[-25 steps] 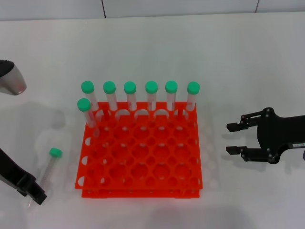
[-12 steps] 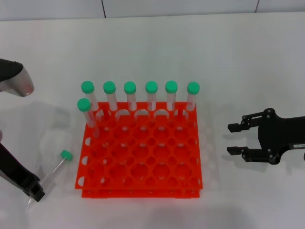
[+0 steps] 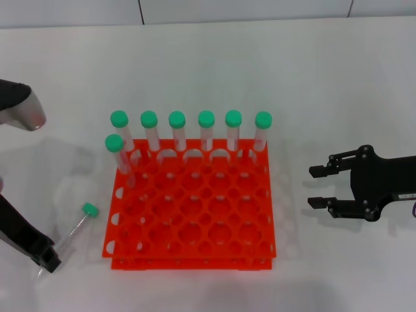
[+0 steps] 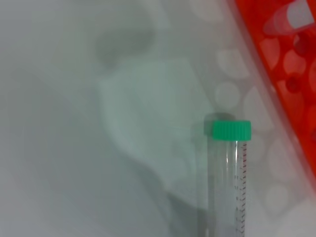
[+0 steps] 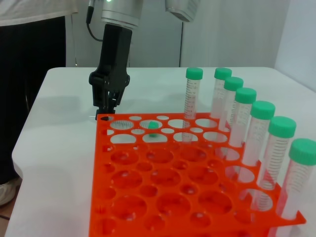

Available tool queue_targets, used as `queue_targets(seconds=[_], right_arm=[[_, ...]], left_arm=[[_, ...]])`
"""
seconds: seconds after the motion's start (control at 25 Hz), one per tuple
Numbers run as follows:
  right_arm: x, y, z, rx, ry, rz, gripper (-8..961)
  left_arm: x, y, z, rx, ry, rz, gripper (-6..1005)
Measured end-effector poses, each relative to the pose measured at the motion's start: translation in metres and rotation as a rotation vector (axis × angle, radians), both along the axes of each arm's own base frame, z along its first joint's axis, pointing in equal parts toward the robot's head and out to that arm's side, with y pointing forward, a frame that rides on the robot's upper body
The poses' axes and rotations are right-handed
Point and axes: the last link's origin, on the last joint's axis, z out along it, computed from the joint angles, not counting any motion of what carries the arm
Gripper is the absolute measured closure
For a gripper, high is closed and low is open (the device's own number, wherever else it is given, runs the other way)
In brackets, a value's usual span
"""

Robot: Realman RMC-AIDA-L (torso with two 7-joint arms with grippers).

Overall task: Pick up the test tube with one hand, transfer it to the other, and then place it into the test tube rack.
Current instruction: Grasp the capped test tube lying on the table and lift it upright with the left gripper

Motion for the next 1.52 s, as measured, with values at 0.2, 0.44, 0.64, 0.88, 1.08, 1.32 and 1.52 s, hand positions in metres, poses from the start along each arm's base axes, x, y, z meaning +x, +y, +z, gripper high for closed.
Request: queue_targets(seconds=[0.2,0.44,0.64,0.88,1.08,1.32,1.52], right_arm=[[0.0,0.0,0.0,0.002,0.003,-0.001,464],[-0.002,0.001,0.001,0.0,0.006,0.002,464],[-0.003,0.001,0.003,0.003,0.006,0.002,464],[-0.003,0.003,0.007,0.017,0.02,-0.006,464],[-0.004,0.002,0.008,0.017,0.033,-0.006,465],[-0.005,0.003,0.009,0.017,0.037,-0.018,465],[-0.007,0.006,0.012,0.042,0.055,-0.026,465]], left_arm=[[-0.006,0.002,0.012,0.058,-0.007,0.018,817],[-0.013,-0.007,0.033,0.135,0.012,0.009,817],[-0.015,-0.012,0.05,0.241,-0.004,-0.022,817],[-0.016,-0.017,0.067,0.353,-0.1,-0.07,817],[-0.015,-0.022,0.077,0.435,-0.168,-0.159,817],[-0.018,-0.018,0.088,0.554,-0.176,-0.27,817],[-0.018,-0.009,0.096,0.6,-0.154,-0.392,817]])
